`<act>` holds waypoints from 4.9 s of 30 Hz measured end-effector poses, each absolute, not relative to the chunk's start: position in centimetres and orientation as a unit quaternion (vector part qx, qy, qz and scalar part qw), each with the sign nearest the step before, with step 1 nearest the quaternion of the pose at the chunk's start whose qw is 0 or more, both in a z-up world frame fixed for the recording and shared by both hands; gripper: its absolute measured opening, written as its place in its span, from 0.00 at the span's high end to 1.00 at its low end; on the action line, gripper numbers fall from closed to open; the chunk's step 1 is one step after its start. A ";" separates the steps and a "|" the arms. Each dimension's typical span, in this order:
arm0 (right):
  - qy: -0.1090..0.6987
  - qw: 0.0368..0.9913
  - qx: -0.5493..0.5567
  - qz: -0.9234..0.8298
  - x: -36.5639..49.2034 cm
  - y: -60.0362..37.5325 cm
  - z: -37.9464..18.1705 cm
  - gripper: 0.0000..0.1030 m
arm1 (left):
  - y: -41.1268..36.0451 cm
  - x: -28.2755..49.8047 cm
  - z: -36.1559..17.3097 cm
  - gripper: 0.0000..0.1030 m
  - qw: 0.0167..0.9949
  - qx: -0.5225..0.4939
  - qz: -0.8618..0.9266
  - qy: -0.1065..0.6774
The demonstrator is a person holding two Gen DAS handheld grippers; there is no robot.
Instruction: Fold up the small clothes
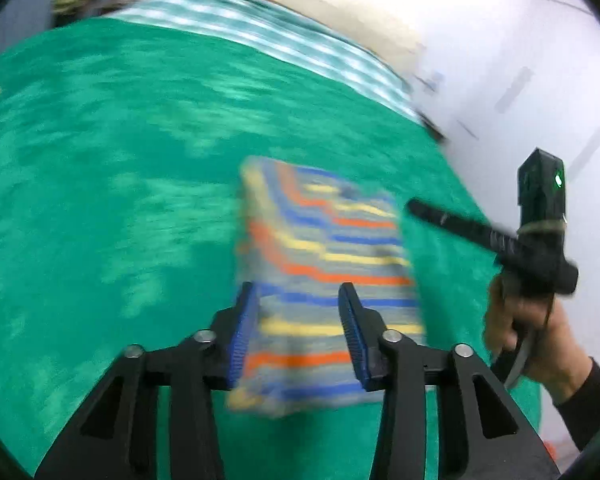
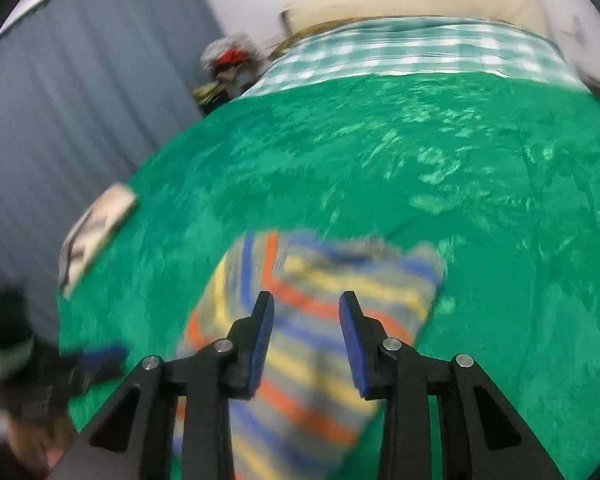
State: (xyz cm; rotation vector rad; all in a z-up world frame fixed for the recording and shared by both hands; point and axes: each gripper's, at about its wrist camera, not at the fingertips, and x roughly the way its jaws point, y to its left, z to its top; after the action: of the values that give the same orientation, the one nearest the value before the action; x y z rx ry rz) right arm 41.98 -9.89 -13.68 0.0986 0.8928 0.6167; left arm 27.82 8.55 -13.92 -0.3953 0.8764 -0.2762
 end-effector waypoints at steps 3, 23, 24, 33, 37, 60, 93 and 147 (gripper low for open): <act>0.448 0.827 0.009 0.339 38.4 -9.0 -16.1 0.70 | 7.0 29.6 -16.7 0.95 0.865 -0.155 -0.120 0.462; 0.498 0.840 -0.047 0.212 48.8 -9.1 -21.7 0.76 | 7.8 37.1 -19.2 0.75 0.847 -0.125 -0.097 0.507; 0.489 0.846 -0.043 0.210 47.9 -9.3 -20.9 0.76 | 8.1 36.0 -18.2 0.62 0.854 -0.116 -0.091 0.500; 0.477 0.830 -0.064 0.282 33.2 -7.8 -19.2 0.64 | 8.4 27.5 -19.9 0.25 0.846 -0.071 -0.039 0.527; 0.498 0.827 -0.080 0.247 29.0 -8.4 -20.3 0.57 | 8.7 24.5 -18.3 0.13 0.855 -0.073 0.001 0.513; 0.436 0.884 -0.024 0.164 16.4 -12.7 -14.8 0.21 | 5.1 17.4 -11.3 0.05 0.901 -0.012 0.016 0.432; 0.401 0.914 -0.026 0.047 13.4 -18.4 -24.8 0.00 | 5.2 13.9 -24.0 0.01 0.906 0.002 0.015 0.424; 0.399 0.915 -0.029 0.045 13.6 -18.4 -24.8 0.00 | 5.0 13.8 -23.9 0.01 0.906 0.007 0.018 0.423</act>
State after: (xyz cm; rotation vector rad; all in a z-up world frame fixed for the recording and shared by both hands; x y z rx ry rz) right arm 13.58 -18.36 -24.81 -0.0596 0.8211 0.0925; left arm 13.78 5.04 -23.91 0.0141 0.8743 0.0363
